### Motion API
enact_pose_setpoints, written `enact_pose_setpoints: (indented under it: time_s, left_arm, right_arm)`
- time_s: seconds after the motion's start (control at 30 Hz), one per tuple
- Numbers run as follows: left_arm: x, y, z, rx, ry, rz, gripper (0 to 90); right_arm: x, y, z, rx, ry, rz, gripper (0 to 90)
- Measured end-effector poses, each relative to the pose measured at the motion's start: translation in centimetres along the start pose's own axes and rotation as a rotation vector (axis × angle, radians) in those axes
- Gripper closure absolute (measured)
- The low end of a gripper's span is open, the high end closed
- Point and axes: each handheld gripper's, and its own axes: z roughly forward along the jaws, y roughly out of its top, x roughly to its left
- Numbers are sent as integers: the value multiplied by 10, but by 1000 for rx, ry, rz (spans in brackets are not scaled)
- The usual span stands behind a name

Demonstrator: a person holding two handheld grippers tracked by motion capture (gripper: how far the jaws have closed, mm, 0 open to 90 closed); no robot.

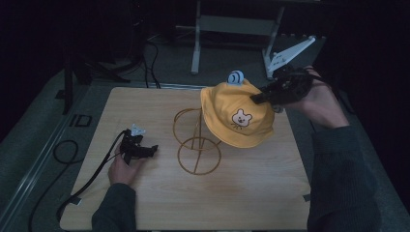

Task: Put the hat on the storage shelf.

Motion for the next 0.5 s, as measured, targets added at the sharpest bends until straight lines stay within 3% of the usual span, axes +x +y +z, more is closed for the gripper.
enact_pose_setpoints:
  time_s: [0.5]
  left_arm:
    - [0,0,0,0,0,0,135]
  right_arm:
    - [15,38,30,18,34,-66,769]
